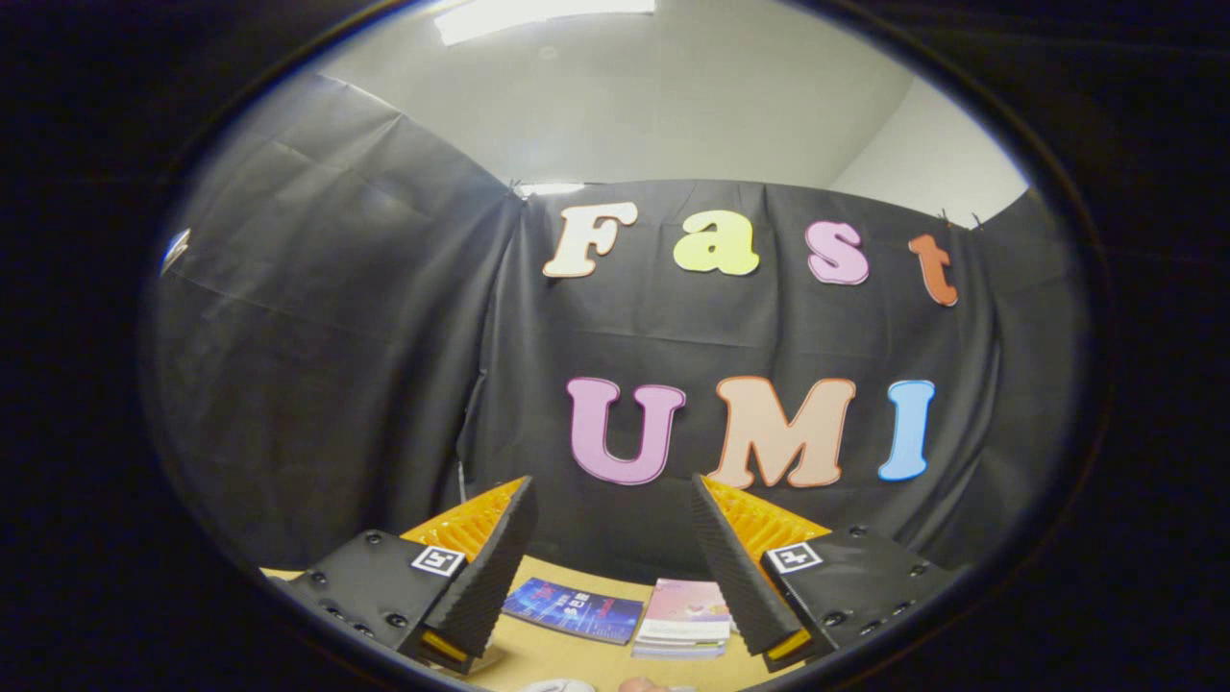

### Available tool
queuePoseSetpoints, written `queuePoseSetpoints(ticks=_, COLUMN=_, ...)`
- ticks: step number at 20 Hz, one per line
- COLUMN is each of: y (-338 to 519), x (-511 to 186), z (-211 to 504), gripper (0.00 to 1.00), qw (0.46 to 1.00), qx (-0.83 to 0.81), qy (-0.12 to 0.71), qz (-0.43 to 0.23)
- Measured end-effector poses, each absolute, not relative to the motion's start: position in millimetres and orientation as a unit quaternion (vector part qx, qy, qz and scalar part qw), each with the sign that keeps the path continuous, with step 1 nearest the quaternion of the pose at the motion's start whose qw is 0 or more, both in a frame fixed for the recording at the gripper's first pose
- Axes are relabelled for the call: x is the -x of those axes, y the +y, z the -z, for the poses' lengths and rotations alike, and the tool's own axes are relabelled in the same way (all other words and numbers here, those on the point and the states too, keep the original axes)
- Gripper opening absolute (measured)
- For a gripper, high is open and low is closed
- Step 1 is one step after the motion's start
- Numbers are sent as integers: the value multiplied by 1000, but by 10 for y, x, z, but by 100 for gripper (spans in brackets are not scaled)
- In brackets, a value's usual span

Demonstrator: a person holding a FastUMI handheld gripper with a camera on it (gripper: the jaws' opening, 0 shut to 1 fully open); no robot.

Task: Open the storage box then place both shoes into the box .Put the left shoe in first, then the right shoe, with the right side of both shoes facing outward in a uniform manner.

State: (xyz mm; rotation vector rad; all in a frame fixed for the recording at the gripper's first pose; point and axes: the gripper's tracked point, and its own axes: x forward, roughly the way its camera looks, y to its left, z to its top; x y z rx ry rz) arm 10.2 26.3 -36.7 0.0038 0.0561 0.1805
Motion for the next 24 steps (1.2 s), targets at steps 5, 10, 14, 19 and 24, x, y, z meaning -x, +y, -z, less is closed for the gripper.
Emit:
queuePoseSetpoints(ticks=5, y=466, x=-28, z=665, gripper=98, qw=992, qx=9, qy=47, qz=-116)
queuePoseSetpoints(ticks=10, y=804, x=166, z=1189, gripper=98, qw=981, qx=-16, qy=104, qz=-165)
queuePoseSetpoints(ticks=14, y=1034, x=362, z=1715, gripper=98, qw=966, qx=-51, qy=164, qz=-195)
queuePoseSetpoints(ticks=19, y=1455, x=640, z=2389, gripper=98, qw=933, qx=-108, qy=246, qz=-240)
queuePoseSetpoints(ticks=24, y=1757, x=983, z=3072, gripper=96, qw=898, qx=-148, qy=324, qz=-258)
